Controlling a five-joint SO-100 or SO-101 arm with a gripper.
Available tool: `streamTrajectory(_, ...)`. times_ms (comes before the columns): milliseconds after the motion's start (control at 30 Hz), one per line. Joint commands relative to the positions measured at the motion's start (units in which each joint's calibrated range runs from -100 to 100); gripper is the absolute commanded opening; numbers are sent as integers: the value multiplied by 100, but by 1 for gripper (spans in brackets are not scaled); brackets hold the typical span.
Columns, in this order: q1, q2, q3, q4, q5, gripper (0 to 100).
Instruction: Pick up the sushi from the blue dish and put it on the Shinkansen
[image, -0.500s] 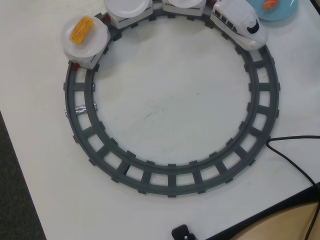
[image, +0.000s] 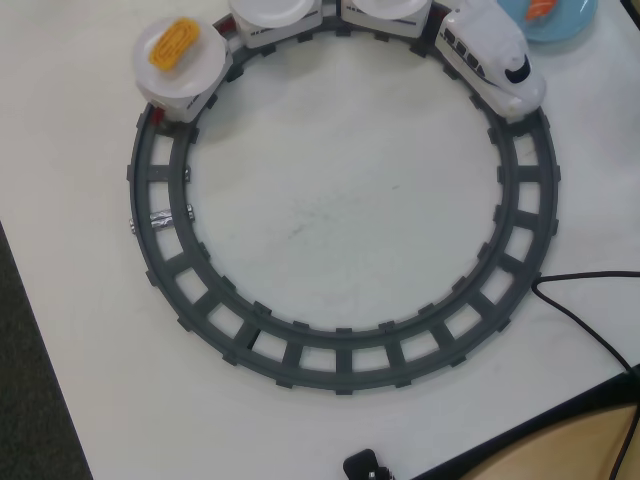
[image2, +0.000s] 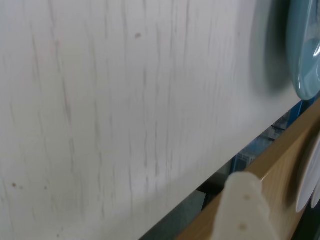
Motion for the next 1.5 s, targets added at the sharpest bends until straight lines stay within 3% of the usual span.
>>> streamTrajectory(0,-13,-68,-36,23,24,30)
streamTrajectory(367,-110,-35,-170,40,24,30)
streamTrajectory(733,-30,1593,-2720,691,24,30)
streamTrajectory(933,-22,3180,-4667,862,-18,30)
streamTrajectory(1467,-57,8658,-11256,3181,40,30)
